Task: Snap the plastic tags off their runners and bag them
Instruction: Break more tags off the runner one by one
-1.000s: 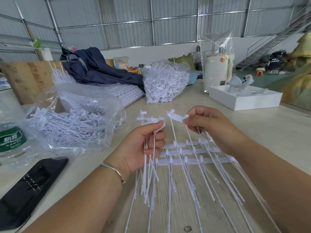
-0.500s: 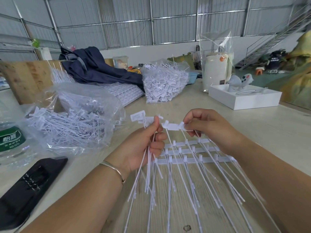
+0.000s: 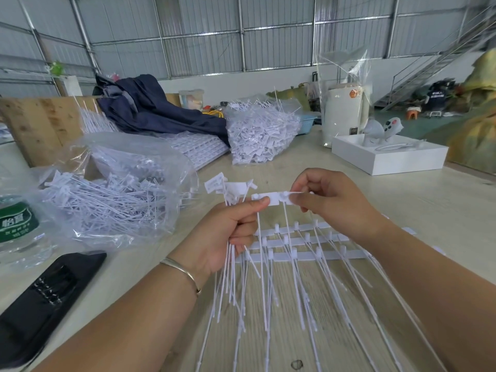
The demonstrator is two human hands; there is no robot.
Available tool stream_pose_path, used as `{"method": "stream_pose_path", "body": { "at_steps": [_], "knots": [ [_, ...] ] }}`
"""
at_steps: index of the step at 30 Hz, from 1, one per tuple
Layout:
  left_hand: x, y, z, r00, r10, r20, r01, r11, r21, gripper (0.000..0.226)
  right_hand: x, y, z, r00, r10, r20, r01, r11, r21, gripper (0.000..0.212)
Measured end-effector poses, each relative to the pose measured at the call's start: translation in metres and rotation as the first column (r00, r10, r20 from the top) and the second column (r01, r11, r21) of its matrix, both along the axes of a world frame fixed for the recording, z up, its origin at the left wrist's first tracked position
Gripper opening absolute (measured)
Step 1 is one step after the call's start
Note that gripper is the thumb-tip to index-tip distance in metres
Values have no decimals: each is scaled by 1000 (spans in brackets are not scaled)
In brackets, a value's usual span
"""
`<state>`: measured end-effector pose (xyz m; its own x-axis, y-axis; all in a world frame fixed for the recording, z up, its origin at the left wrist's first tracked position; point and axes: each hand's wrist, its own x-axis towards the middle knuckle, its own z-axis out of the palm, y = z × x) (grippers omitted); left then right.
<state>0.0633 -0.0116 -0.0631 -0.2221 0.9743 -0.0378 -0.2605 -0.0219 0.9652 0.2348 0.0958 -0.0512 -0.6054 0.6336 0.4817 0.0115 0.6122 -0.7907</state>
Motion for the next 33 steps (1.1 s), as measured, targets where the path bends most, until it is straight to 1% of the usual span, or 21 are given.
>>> {"method": "stream_pose_path", "body": {
  "at_steps": [3, 4, 6, 9, 13, 17, 22, 24, 27, 29, 30, 33],
  "knots": [
    [-4, 0, 1, 1000, 6, 27, -7, 999, 33, 36, 2, 1, 1, 995, -91, 37, 88, 994, 68, 17],
    [-5, -1, 1, 999, 1, 42, -3, 999, 43, 35, 3, 2, 2, 993, -109, 42, 106, 992, 68, 20],
    [-5, -1, 3, 997, -21, 76, 17, 998, 55, 32, 4, 3, 4, 994, -104, 37, 104, 994, 20, 26],
    [-4, -3, 3, 989, -84, 119, 78, 995, 59, 30, 6, 4, 5, 997, -60, 39, 62, 996, -57, 35],
    [-4, -5, 3, 963, -193, 189, 187, 981, 54, 27, 7, -2, 9, 1000, 25, 18, -22, 992, -124, 57],
    [-3, -6, 5, 948, -255, 191, 247, 967, 64, 36, 6, -7, 10, 994, 105, 17, -100, 979, -180, 49],
    [-1, -7, 6, 925, -313, 214, 299, 949, 98, 34, 2, -6, 7, 980, 192, 42, -176, 953, -245, 55],
    [0, -6, 5, 902, -353, 251, 333, 935, 120, 38, 1, -7, 5, 970, 238, 42, -218, 935, -279, 56],
    [5, -6, 3, 855, -461, 238, 441, 887, 135, 28, -4, -11, 0, 948, 316, 35, -287, 899, -331, 67],
    [8, -7, 3, 800, -541, 260, 521, 841, 147, 40, -10, -19, -3, 929, 369, 15, -335, 860, -384, 66],
    [8, -7, 4, 784, -557, 275, 536, 830, 153, 41, -12, -21, -3, 927, 375, -3, -346, 851, -396, 69],
    [6, -6, 6, 787, -578, 216, 551, 816, 175, 19, -14, -21, -3, 941, 338, -11, -321, 882, -344, 98]
  ]
}}
